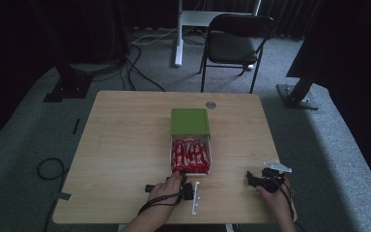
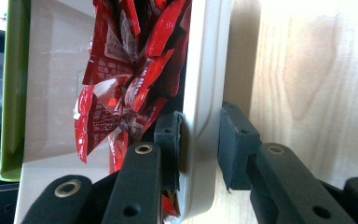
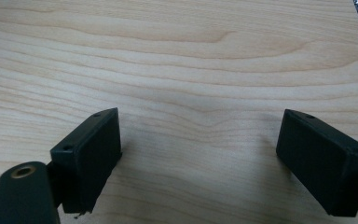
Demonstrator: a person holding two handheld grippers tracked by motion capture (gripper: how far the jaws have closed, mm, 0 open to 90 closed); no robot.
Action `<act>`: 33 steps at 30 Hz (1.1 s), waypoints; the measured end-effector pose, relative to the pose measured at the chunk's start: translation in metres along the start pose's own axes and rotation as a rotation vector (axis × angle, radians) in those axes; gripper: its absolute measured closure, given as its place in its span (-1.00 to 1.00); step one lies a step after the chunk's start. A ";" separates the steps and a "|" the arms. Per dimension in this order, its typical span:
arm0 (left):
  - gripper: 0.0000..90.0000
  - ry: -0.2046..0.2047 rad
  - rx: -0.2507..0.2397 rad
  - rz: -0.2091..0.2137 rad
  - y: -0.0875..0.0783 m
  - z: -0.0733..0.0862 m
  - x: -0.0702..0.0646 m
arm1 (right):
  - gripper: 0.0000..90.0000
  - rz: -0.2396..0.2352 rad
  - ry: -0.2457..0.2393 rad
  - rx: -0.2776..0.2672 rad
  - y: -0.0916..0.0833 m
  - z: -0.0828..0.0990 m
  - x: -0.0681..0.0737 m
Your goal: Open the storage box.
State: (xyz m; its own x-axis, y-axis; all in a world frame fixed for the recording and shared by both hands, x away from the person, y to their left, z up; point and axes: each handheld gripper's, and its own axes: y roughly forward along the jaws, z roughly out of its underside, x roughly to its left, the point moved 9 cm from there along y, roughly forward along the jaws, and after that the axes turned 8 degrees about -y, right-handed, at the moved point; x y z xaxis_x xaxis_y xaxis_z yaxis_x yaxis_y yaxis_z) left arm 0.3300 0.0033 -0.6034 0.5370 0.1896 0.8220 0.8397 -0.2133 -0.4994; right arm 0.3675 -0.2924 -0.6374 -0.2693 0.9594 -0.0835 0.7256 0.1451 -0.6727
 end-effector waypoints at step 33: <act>0.38 -0.035 -0.043 0.079 -0.018 -0.002 -0.013 | -0.71 0.000 0.000 0.000 0.000 0.000 0.000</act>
State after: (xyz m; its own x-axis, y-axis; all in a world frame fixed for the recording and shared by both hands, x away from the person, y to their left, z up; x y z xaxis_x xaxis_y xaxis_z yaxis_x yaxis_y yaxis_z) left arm 0.3080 0.0026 -0.6045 0.6043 0.2041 0.7702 0.7911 -0.2693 -0.5493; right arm 0.3675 -0.2924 -0.6374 -0.2695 0.9594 -0.0837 0.7257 0.1451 -0.6726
